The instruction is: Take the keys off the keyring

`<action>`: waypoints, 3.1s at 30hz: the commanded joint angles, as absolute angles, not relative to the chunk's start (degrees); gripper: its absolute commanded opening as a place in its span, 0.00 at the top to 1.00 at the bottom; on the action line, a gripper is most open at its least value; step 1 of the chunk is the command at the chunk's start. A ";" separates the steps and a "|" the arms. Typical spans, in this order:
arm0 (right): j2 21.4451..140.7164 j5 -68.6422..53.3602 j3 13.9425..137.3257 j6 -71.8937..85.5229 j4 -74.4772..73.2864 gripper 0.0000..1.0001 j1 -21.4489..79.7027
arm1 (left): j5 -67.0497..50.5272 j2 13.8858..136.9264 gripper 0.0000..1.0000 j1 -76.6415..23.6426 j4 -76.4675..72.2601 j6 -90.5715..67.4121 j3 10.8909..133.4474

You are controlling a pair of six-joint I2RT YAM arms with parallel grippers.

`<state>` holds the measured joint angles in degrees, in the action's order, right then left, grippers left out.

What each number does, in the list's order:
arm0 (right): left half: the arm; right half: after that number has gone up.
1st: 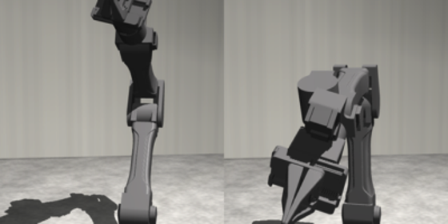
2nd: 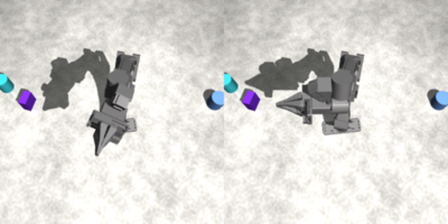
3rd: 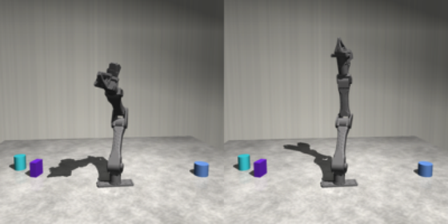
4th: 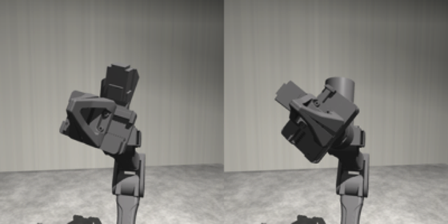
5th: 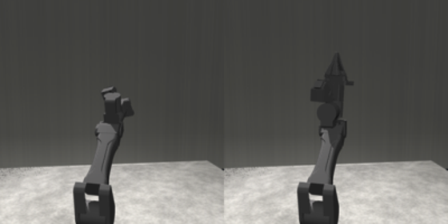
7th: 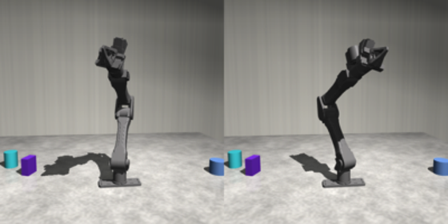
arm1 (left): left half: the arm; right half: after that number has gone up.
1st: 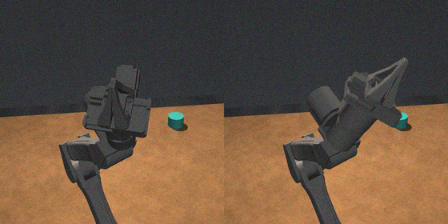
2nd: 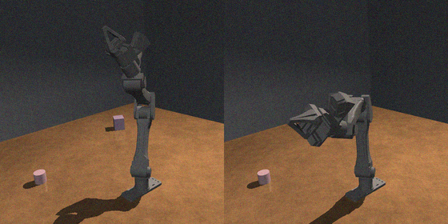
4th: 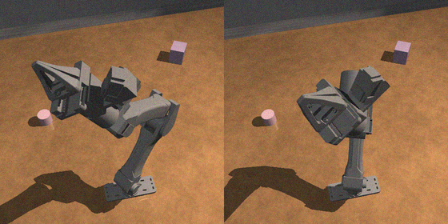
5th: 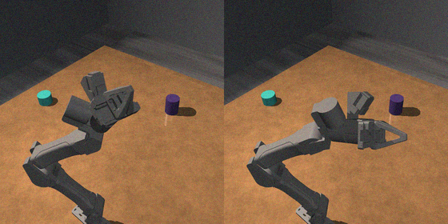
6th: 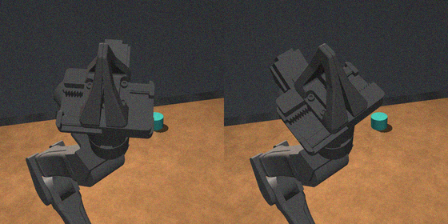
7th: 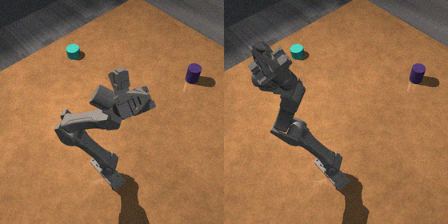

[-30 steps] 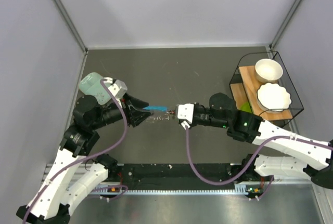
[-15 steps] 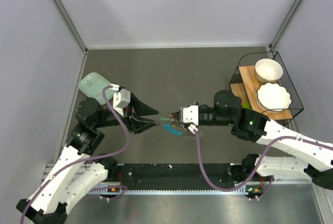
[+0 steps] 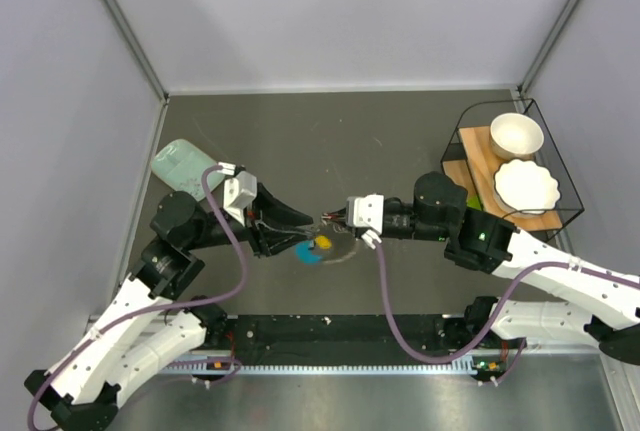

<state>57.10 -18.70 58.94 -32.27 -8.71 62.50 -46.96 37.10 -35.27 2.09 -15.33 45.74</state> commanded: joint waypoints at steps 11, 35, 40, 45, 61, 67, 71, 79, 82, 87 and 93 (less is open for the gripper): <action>57.92 -11.25 63.98 -24.35 -6.06 1.00 62.49 | -33.67 37.00 0.59 -41.57 6.77 -9.23 52.38; 64.86 -0.62 73.82 -16.09 -20.56 1.00 62.40 | -18.02 36.30 0.57 -45.26 4.14 -7.37 46.41; 66.62 -0.18 76.46 -14.24 -23.73 1.00 62.40 | -18.19 37.18 0.55 -45.26 0.88 -8.70 43.77; 66.97 -1.93 76.99 -13.45 -23.82 1.00 62.49 | -19.33 38.93 0.54 -45.26 -1.40 -8.44 43.59; 66.00 -2.64 75.85 -11.95 -23.82 1.00 62.49 | -20.40 42.27 0.53 -45.26 -2.99 -8.88 44.56; 65.31 -3.16 75.32 -11.95 -23.82 1.00 62.58 | -17.14 43.24 0.61 -45.35 -3.43 -8.53 44.65; 64.60 -3.08 74.53 -11.87 -23.73 1.00 62.67 | -15.73 42.63 0.84 -45.35 -2.99 -7.82 44.65; 63.28 -2.29 73.39 -12.57 -23.73 1.00 62.67 | -14.94 40.96 1.00 -45.35 -1.58 -8.44 44.03; 63.02 -1.85 73.13 -12.74 -23.73 1.00 62.67 | -15.03 40.52 1.00 -45.35 -1.41 -8.79 43.86; 62.32 -0.62 71.98 -13.01 -23.73 1.00 62.58 | -14.15 38.68 1.00 -45.35 -1.49 -9.23 42.72; 61.88 -2.54 70.58 -12.57 -23.38 1.00 62.67 | -13.62 36.04 1.00 -45.35 -2.90 -9.14 41.13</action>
